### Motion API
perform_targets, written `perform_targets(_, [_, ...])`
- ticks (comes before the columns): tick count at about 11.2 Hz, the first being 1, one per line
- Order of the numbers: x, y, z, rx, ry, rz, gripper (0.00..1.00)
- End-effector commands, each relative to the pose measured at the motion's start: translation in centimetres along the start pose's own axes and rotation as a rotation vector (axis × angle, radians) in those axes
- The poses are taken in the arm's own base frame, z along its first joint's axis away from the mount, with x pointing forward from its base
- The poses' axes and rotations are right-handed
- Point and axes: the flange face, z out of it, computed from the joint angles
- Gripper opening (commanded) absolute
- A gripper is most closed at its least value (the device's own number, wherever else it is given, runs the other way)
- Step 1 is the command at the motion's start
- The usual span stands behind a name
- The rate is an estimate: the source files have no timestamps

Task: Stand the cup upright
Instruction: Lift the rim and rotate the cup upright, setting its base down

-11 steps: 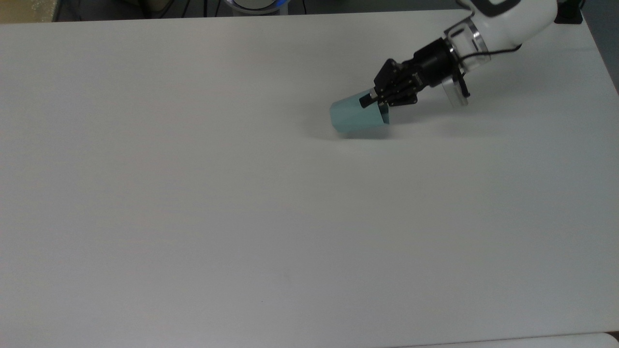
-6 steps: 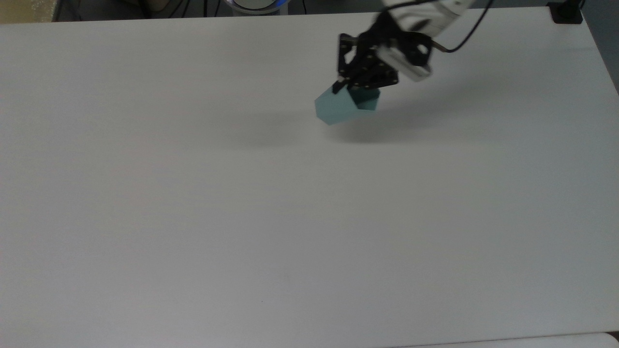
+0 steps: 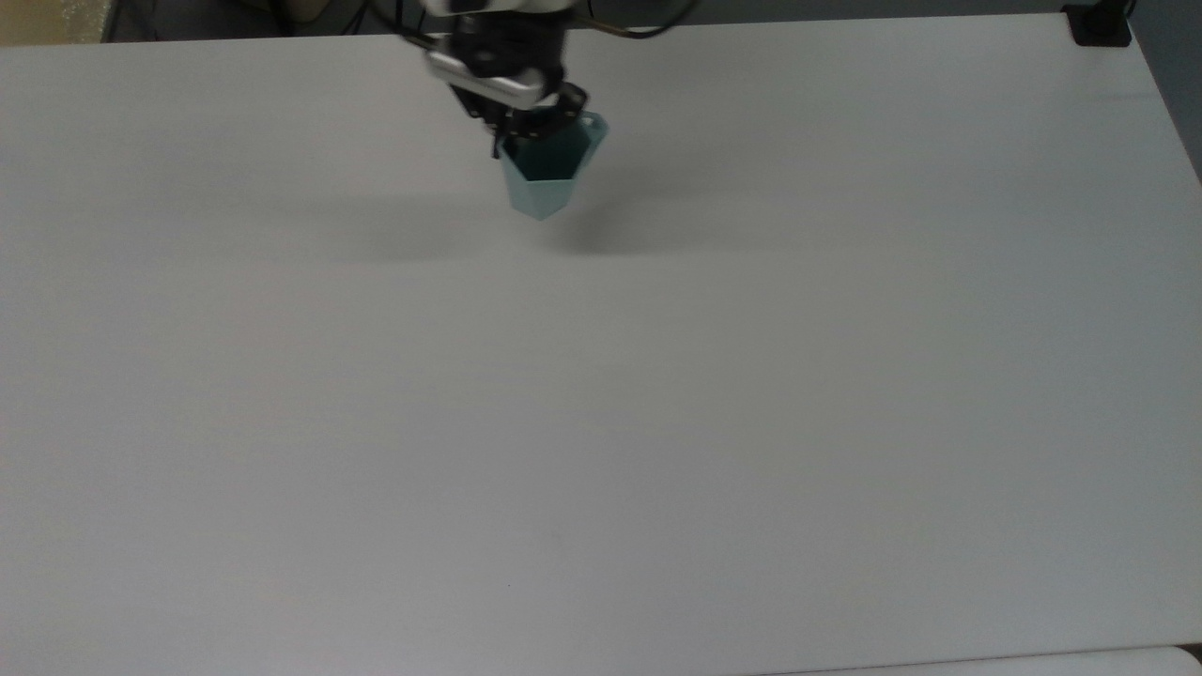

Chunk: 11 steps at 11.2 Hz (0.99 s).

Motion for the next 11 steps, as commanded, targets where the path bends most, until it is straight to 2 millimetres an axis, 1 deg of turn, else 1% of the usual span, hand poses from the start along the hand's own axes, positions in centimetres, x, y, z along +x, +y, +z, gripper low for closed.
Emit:
perform_targets(1, [-0.1,8.5,2.7,0.139,0.039,0.044,0.00])
perform_targets(2, [0.1,10.1,4.5,0.174,0.060,0.056,0.00])
perform_targets(3, [-0.2,10.0,5.9,0.204,0.093,0.070,0.00])
perform_targets(4, [-0.3,9.5,6.7,0.208,0.108,0.069,0.00])
perform_targets(6, [0.1,9.9,8.7,0.191,0.089,0.093,0.00])
perform_targets(7, [0.2,10.1,9.0,0.200,0.086,0.105,0.00])
perform_targets(8, [-0.3,10.0,9.9,0.195,0.079,0.101,0.00])
perform_targets(9, [-0.4,9.9,10.5,0.196,0.092,0.101,0.00])
perform_targets(11, [-0.6,9.6,11.0,0.190,0.084,0.094,0.00])
